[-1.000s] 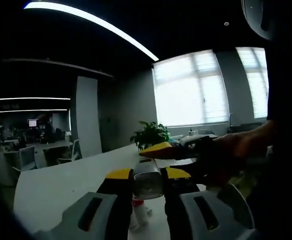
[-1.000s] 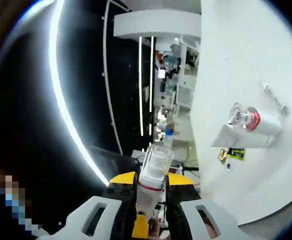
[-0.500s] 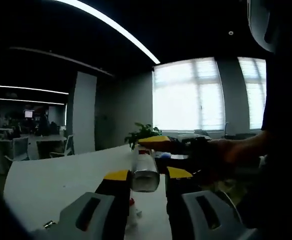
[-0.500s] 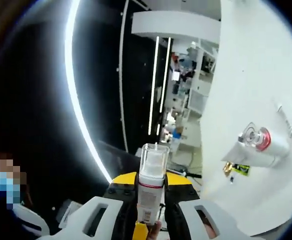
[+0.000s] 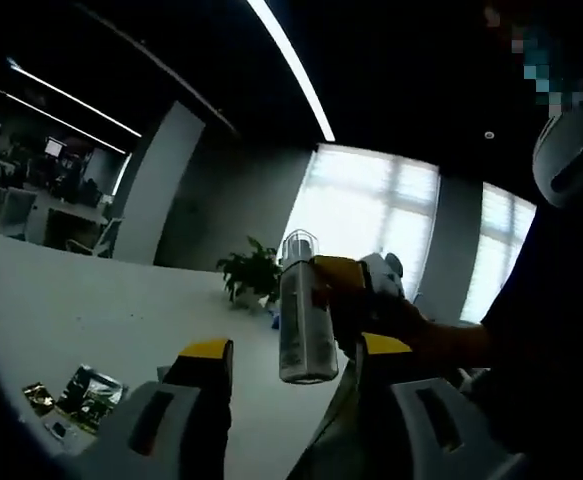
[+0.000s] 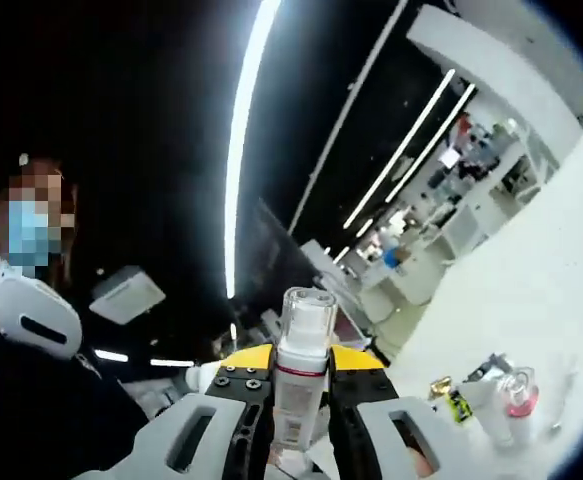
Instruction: Arrange the skincare products in the storage area until every visible bottle or jar stands upright without overlapping.
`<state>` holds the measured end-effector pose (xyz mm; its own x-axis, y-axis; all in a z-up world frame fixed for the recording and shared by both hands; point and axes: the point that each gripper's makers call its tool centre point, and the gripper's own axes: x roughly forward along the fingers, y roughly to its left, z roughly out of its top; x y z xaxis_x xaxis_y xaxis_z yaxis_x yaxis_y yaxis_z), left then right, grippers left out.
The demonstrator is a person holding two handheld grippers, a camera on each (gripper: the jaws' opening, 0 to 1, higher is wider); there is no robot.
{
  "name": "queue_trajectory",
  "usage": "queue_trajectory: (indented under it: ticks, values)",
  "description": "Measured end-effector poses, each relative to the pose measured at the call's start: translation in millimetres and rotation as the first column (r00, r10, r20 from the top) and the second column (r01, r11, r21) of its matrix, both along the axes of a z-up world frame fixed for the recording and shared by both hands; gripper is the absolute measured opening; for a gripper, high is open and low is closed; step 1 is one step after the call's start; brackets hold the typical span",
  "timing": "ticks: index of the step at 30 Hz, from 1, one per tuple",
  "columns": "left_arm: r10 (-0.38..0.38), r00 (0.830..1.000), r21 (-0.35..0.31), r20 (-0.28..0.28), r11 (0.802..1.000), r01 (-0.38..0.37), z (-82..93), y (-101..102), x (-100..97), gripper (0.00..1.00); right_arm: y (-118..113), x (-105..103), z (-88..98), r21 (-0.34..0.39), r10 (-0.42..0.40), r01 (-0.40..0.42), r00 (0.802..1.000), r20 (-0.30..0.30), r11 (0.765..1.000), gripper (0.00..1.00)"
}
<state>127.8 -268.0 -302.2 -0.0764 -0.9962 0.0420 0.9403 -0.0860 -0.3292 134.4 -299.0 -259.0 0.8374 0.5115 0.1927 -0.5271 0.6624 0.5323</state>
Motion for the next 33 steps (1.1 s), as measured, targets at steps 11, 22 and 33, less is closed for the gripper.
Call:
queue_trajectory:
  ticks: [11, 22, 33]
  values:
    - [-0.119, 0.993, 0.068, -0.001, 0.991, 0.118, -6.6, 10, -17.6, 0.38, 47, -23, 3.9, -0.350, 0.266, -0.227, 0.962, 0.066, 0.909, 0.11]
    - [-0.264, 0.964, 0.055, 0.015, 0.963, 0.263, 2.1, 9, -46.3, 0.21, 62, -31, 1.3, -0.445, 0.442, -0.370, 0.894, 0.067, 0.816, 0.12]
    - [-0.202, 0.971, 0.036, 0.130, 0.979, 0.198, 0.3, 7, -35.0, 0.20, 54, -24, -1.1, -0.436, 0.389, -0.333, 0.920, 0.043, 0.836, 0.12]
